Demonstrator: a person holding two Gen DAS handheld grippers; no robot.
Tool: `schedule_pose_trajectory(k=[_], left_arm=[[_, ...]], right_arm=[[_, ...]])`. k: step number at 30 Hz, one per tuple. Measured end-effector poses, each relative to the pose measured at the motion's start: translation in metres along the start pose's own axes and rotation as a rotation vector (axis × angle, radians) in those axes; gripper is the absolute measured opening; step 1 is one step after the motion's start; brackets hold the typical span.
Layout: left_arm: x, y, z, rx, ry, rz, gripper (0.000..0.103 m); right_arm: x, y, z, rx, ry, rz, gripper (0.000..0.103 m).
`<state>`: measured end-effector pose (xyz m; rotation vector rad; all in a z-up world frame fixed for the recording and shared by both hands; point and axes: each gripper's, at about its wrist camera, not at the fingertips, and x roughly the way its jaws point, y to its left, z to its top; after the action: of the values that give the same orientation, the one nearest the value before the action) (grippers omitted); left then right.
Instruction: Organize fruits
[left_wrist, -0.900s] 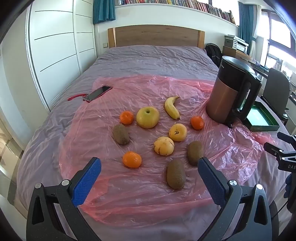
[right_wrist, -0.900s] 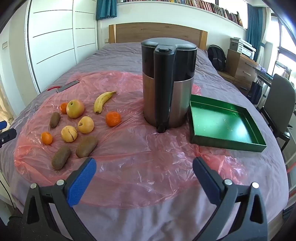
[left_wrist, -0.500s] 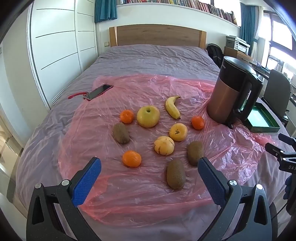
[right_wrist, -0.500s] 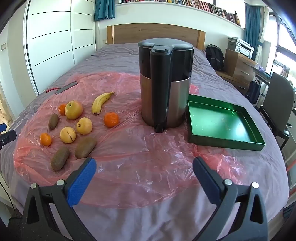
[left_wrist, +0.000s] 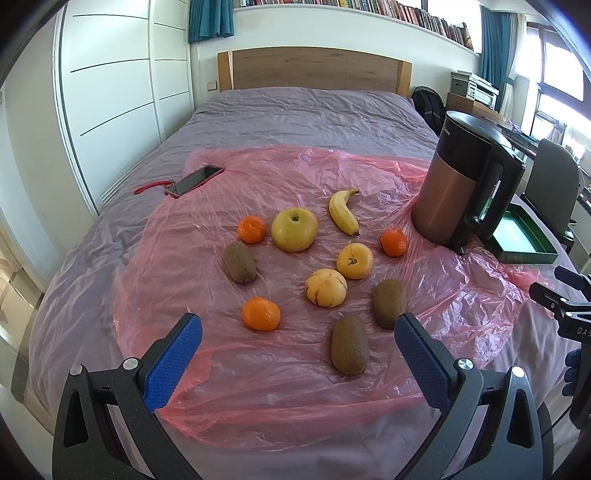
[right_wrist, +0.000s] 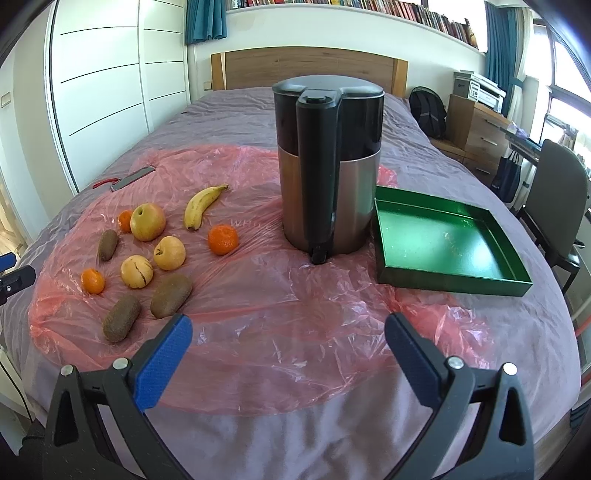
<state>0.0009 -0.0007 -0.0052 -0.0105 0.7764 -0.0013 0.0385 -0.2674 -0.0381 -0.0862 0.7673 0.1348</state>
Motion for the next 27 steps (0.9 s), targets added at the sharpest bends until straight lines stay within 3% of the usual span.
schedule_pose_trajectory(k=[27], left_arm=[[0.0082,-0.0026,-0.0046,-0.002,0.032,-0.012,0.102]], right_arm=[[0.0023,0.001,-0.0001,0.022,0.009,0.011,0.103]])
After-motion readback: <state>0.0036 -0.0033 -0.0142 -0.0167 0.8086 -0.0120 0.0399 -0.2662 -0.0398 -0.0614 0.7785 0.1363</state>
